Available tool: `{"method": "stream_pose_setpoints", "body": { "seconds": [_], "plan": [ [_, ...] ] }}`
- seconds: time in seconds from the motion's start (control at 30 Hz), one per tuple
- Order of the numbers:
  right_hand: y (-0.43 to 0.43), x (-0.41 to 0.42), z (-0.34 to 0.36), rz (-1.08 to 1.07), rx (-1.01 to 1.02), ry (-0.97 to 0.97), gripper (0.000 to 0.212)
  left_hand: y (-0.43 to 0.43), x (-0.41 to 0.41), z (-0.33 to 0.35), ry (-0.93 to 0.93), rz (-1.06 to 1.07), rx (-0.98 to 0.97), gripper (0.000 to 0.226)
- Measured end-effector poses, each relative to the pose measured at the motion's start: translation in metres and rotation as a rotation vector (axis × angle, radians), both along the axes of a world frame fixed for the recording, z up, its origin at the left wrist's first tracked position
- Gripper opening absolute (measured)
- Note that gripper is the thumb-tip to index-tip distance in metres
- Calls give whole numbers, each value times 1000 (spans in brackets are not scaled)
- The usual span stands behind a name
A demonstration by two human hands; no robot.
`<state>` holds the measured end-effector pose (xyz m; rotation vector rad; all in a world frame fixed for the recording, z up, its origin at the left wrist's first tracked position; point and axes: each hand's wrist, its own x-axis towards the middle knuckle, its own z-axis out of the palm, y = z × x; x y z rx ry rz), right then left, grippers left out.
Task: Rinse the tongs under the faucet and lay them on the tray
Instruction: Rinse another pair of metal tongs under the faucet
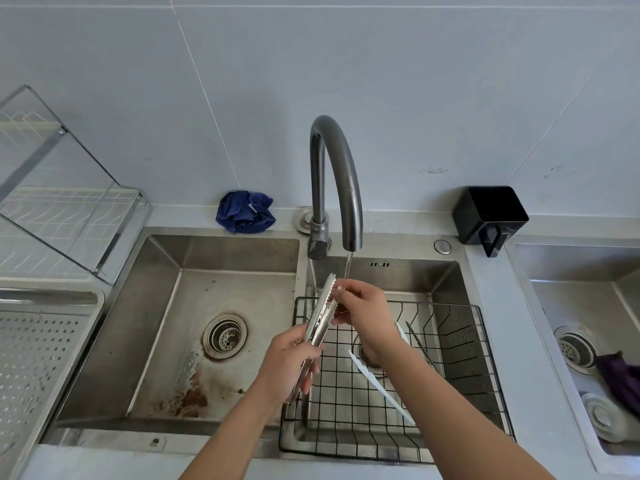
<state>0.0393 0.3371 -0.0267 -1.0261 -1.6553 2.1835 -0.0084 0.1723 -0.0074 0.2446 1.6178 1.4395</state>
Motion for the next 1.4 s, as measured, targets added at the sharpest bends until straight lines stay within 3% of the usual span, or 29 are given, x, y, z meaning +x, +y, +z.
{"method": "stream_pose_setpoints", "body": {
  "seconds": [0.1,0.23,0.4,0.63,0.77,0.9,1.0,1.23,1.33,1.4],
  "plan": [
    [1,-1,1,19,-67,58,17,-3,-3,1,20,18,14,25],
    [-8,-3,-4,-135,-10,82,17,-2,-4,3,49,7,8,34],
    [-21,-4,-7,-233,-45,76,16,-2,-2,2,29,41,-3,26],
    [-15,-7,3,-179,7,-97,29,-5,3,0,46,0,-14,24],
    [-16,-8,3,-73,14,-11,7,-5,0,-5,21,55,-26,34],
    [-15,-7,5,-5,-98,27,14,-3,-5,-8,24,93,10,34],
    [-11,-10,12,-72,-57,-25,35,-1,-1,-5,63,65,52,23],
    [-13,-8,12,-19,144,-59,22,-2,2,-10,210,101,30,52],
    [-11,-9,14,-129,275,-112,26,1,5,-9,280,77,29,51],
    [-10,-11,14,-169,275,-129,37,3,4,-8,232,84,36,43]
  ]
}}
